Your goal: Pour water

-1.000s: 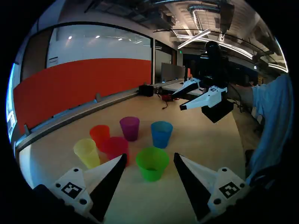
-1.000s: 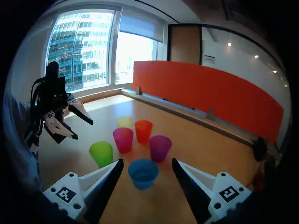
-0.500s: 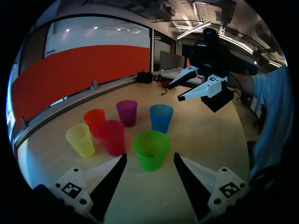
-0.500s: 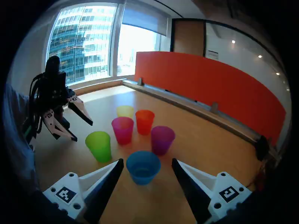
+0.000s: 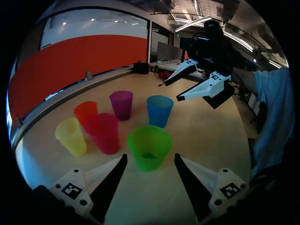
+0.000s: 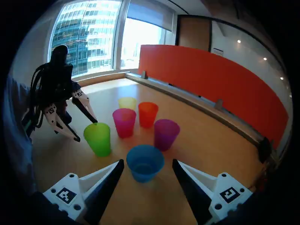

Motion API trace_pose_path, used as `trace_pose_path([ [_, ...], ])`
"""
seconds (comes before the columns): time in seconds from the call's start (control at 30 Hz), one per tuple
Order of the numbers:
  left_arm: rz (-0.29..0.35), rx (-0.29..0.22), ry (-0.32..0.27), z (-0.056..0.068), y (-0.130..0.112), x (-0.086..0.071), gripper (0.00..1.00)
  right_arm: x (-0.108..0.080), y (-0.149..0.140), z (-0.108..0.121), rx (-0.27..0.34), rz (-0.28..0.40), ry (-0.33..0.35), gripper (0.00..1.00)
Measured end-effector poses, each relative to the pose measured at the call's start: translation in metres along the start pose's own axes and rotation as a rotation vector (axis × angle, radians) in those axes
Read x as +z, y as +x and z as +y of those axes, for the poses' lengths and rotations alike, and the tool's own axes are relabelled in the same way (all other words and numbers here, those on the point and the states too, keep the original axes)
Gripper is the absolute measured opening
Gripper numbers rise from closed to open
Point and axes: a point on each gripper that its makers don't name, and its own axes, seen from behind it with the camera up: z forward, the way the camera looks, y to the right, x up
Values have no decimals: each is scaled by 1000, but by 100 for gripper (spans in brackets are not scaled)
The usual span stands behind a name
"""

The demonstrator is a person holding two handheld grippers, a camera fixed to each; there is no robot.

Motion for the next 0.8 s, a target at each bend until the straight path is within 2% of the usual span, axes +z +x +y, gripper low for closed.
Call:
trace_pose_path([
  [0.8, -17, -12, -31, 0, 2, 27, 93, 33, -27, -6, 2, -66, 46, 100],
])
